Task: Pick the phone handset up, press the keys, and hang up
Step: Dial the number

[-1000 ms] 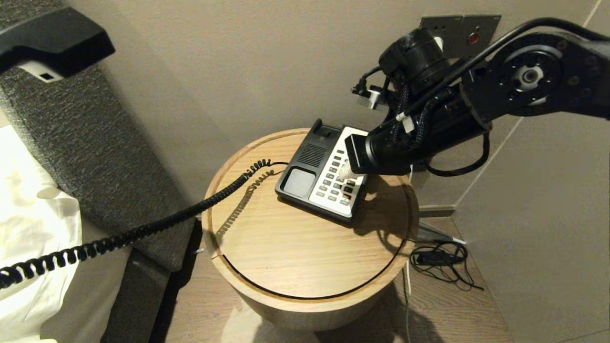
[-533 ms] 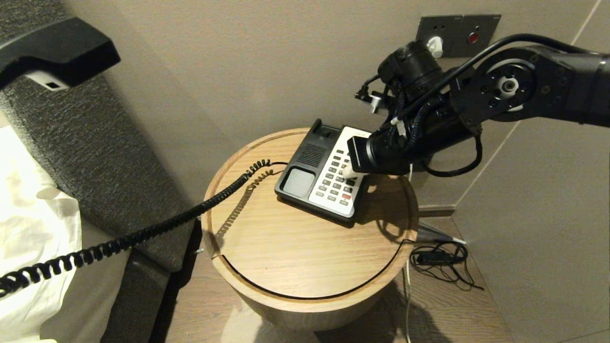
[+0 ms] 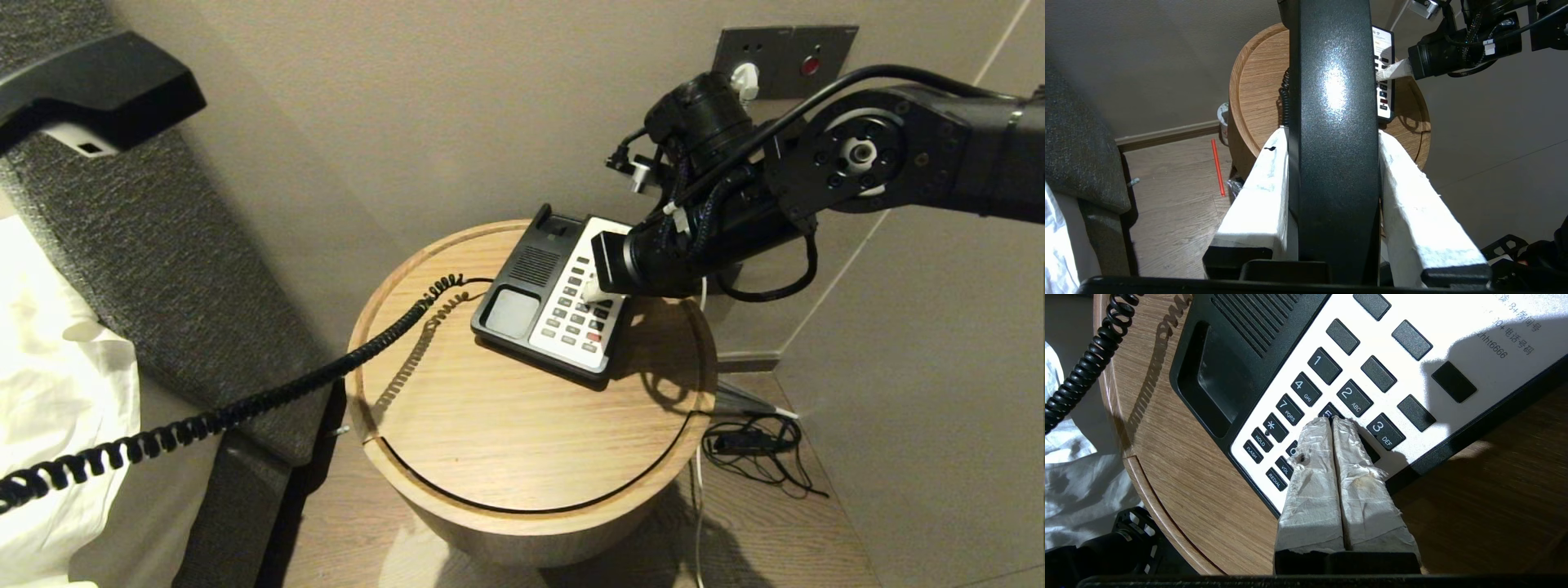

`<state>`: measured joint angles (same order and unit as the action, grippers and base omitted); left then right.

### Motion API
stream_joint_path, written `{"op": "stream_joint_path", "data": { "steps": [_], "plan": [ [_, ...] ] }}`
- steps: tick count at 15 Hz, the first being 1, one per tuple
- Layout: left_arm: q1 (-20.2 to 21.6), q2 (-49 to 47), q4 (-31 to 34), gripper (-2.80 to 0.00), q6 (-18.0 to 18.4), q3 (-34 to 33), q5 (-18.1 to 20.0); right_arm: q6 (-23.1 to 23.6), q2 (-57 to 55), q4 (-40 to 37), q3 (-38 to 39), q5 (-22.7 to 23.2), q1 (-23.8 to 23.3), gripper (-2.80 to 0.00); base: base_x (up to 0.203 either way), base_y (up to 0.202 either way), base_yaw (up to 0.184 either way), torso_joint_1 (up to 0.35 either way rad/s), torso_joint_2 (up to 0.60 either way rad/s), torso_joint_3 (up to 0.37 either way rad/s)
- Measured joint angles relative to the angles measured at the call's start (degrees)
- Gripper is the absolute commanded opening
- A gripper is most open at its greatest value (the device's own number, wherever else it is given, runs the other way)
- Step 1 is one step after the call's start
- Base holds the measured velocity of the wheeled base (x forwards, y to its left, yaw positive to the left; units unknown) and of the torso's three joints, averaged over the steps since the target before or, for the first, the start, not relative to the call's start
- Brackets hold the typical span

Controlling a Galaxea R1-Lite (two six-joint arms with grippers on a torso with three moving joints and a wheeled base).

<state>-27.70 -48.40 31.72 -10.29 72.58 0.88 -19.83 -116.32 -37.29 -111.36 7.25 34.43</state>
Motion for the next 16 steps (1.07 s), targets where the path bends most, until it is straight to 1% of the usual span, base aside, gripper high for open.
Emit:
{"op": "stream_joint_path", "data": {
  "steps": [9,11,14,16],
  "plan": [
    [0.0,0.0,0.0,-2.8,0.0,-0.3,0.0,0.2,-0.1,0.6,0.0,-0.1,-0.5,-2.8,0.0,0.0,0.0,0.0,0.0,0.0],
    [0.0,0.0,0.0,-2.8,0.0,-0.4,0.1,0.1,1.2,-0.2,0.0,-0.2,-0.4,-2.8,0.0,0.0,0.0,0.0,0.0,0.0],
    [0.0,0.0,0.0,-2.8,0.0,-0.7,0.1,-0.3,3.9,-4.4,0.1,-0.1,0.2,-2.8,0.0,0.0,0.0,0.0,0.0,0.0],
    [0.0,0.1,0.0,-2.8,0.0,-1.1,0.7,-0.3,5.1,-4.9,0.4,0.2,0.4,-2.8,0.0,0.0,0.0,0.0,0.0,0.0]
  ]
}}
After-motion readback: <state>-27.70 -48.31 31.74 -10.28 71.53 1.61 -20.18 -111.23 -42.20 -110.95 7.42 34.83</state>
